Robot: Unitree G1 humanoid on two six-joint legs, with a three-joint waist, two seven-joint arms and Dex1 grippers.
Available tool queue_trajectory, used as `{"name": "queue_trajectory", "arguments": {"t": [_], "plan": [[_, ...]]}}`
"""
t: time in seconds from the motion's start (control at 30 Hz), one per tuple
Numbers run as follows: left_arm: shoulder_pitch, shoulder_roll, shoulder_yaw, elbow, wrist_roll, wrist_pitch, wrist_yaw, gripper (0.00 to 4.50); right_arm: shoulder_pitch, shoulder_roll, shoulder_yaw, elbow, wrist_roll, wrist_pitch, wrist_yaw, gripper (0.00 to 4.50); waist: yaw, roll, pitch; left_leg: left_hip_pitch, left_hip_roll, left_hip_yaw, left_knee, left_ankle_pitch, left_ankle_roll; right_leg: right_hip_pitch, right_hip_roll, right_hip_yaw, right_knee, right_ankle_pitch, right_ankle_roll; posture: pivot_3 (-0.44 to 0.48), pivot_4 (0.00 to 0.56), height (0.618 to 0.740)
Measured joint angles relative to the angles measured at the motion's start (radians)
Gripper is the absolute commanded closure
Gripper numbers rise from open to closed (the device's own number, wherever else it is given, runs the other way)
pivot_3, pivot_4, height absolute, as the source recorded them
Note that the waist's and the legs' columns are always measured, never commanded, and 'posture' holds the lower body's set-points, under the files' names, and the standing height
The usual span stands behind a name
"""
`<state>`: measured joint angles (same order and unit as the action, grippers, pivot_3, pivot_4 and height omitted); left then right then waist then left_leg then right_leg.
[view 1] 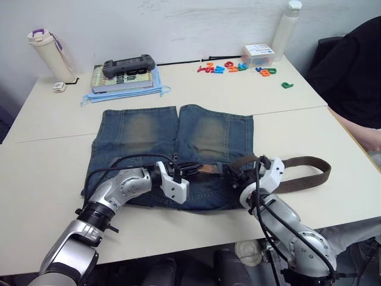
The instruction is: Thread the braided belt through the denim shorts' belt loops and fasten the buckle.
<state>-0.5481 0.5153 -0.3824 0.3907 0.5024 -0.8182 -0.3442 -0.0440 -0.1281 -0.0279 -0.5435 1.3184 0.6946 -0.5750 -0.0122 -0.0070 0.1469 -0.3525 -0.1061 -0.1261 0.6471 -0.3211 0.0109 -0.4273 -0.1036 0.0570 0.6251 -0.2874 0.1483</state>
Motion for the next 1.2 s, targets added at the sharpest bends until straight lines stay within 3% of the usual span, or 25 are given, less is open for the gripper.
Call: {"name": "queue_trajectory", "arguments": {"t": [0.07, 0.17, 0.27, 0.33, 0.4, 0.5, 0.67, 0.87, 0.97, 1.13, 1.17, 1.2], "plan": [[-0.001, -0.002, 0.0, 0.0, -0.006, 0.003, -0.009, 4.5, -0.004, -0.004, -0.005, -0.006, 0.009, 0.002, -0.007, 0.64, 0.0, 0.0, 0.0, 0.0, 0.0, 0.0, 0.0, 0.0, 0.0, 0.0, 0.0, 0.0, -0.001, 0.0, 0.0, 0.0, 0.15, 0.714], [-0.005, -0.007, -0.005, 0.0, -0.017, 0.006, -0.025, 4.5, 0.026, -0.066, -0.032, -0.055, 0.064, 0.007, -0.021, 0.64, 0.004, 0.0, 0.0, -0.001, 0.0, 0.0, 0.0, -0.001, 0.001, 0.0, 0.0, 0.0, -0.002, 0.0, 0.0, 0.0, 0.15, 0.714], [-0.009, -0.012, -0.011, 0.001, -0.032, 0.011, -0.045, 4.5, 0.102, -0.23, -0.085, -0.138, 0.138, 0.039, -0.019, 0.64, 0.008, 0.001, 0.0, -0.001, 0.0, 0.0, 0.0, -0.003, 0.003, 0.001, 0.0, 0.0, -0.005, 0.0, 0.0, 0.0, 0.15, 0.714], [-0.011, -0.012, -0.011, 0.002, -0.033, 0.012, -0.053, 4.5, 0.119, -0.275, -0.105, -0.156, 0.153, 0.053, -0.016, 0.64, 0.007, 0.0, 0.0, -0.001, 0.0, 0.001, 0.0, -0.003, 0.003, 0.001, 0.0, 0.001, -0.005, 0.0, 0.0, 0.0, 0.15, 0.714], [-0.016, -0.023, -0.014, 0.007, -0.039, 0.023, -0.063, 4.5, 0.168, -0.472, -0.115, -0.229, 0.157, 0.112, 0.059, 0.64, 0.012, 0.004, 0.0, -0.002, -0.001, 0.001, 0.001, -0.003, 0.003, 0.001, -0.002, 0.0, -0.006, 0.0, 0.001, 0.0, 0.15, 0.714], [-0.016, -0.022, -0.011, 0.011, -0.047, 0.029, -0.079, 4.5, 0.147, -0.565, -0.132, -0.31, 0.116, 0.116, 0.174, 0.64, 0.011, 0.002, 0.0, -0.001, 0.002, 0.001, 0.001, -0.003, 0.003, 0.003, -0.004, -0.001, -0.006, 0.0, 0.001, 0.0, 0.15, 0.714], [-0.011, -0.024, -0.012, 0.003, -0.068, 0.033, -0.093, 4.5, 0.118, -0.64, 0.0, -0.327, -0.098, 0.124, 0.319, 0.64, 0.013, -0.001, 0.001, -0.001, 0.002, 0.0, 0.001, -0.003, 0.0, 0.004, -0.004, -0.003, -0.009, 0.0, 0.001, 0.0, 0.15, 0.714], [-0.003, -0.023, -0.012, -0.021, -0.071, 0.044, -0.105, 4.5, 0.145, -0.606, 0.137, -0.326, -0.308, 0.132, 0.362, 0.64, 0.013, -0.001, 0.001, -0.002, 0.002, 0.001, 0.001, -0.003, -0.001, 0.004, -0.004, -0.002, -0.012, 0.0, 0.001, 0.0, 0.15, 0.714], [0.002, -0.022, -0.01, -0.028, -0.071, 0.047, -0.106, 4.5, 0.163, -0.589, 0.149, -0.325, -0.378, 0.128, 0.387, 1.45, 0.013, -0.001, 0.001, -0.002, 0.002, 0.0, 0.0, -0.003, -0.001, 0.004, -0.003, -0.002, -0.013, 0.0, 0.001, 0.0, 0.15, 0.714], [0.003, -0.021, -0.009, -0.031, -0.071, 0.054, -0.106, 4.5, 0.186, -0.568, 0.14, -0.325, -0.473, 0.104, 0.43, 4.02, 0.013, -0.001, 0.001, -0.002, 0.002, 0.001, 0.001, -0.004, -0.002, 0.004, 0.001, -0.002, -0.013, 0.0, 0.001, 0.0, 0.15, 0.714], [0.003, -0.021, -0.009, -0.031, -0.071, 0.055, -0.106, 4.5, 0.189, -0.567, 0.134, -0.325, -0.484, 0.095, 0.439, 4.39, 0.012, -0.001, 0.001, -0.001, 0.003, 0.001, 0.001, -0.004, -0.002, 0.004, 0.001, -0.002, -0.013, 0.0, 0.001, 0.0, 0.15, 0.714], [0.003, -0.021, -0.009, -0.031, -0.071, 0.055, -0.106, 4.5, 0.19, -0.563, 0.128, -0.326, -0.492, 0.088, 0.452, 4.46, 0.013, -0.001, 0.001, -0.001, 0.003, 0.001, 0.001, -0.004, -0.002, 0.004, 0.002, -0.002, -0.013, 0.0, 0.001, 0.0, 0.15, 0.714]]}}
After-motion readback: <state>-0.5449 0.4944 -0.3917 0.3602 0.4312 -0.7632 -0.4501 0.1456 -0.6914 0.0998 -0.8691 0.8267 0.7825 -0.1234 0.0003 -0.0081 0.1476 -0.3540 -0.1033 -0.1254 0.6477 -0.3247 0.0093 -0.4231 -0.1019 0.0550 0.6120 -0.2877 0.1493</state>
